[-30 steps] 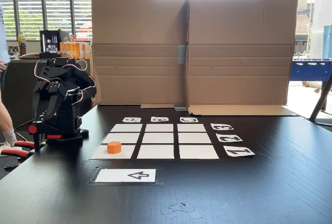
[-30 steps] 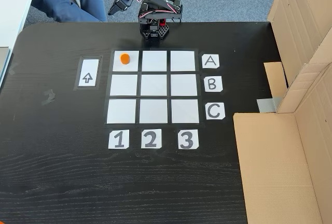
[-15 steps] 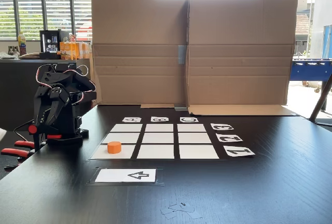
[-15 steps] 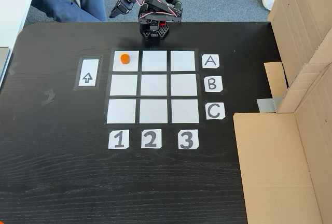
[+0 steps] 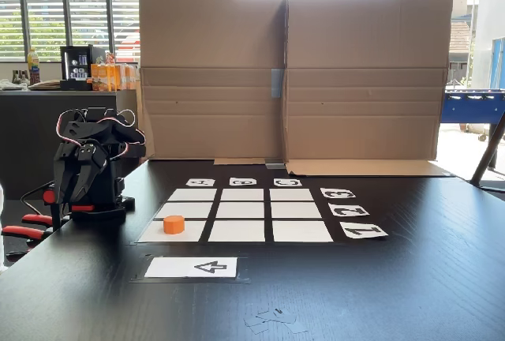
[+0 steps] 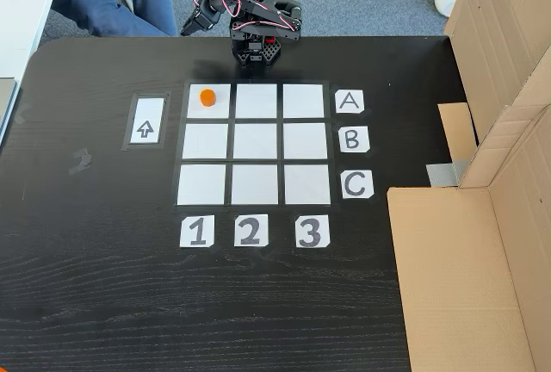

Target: Pick up the round, orange token and place it in the grid on square A1.

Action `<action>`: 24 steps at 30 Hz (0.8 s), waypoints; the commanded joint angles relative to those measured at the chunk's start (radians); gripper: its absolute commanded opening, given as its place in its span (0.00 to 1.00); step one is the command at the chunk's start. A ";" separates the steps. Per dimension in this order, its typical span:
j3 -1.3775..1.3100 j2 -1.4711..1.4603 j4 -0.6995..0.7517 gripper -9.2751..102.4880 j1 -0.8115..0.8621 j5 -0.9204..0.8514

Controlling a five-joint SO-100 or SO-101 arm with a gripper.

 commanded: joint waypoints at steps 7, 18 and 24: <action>0.017 0.021 -0.031 0.14 -0.011 0.000; 0.017 0.014 -0.032 0.13 -0.011 0.000; 0.017 0.005 -0.035 0.12 -0.006 -0.003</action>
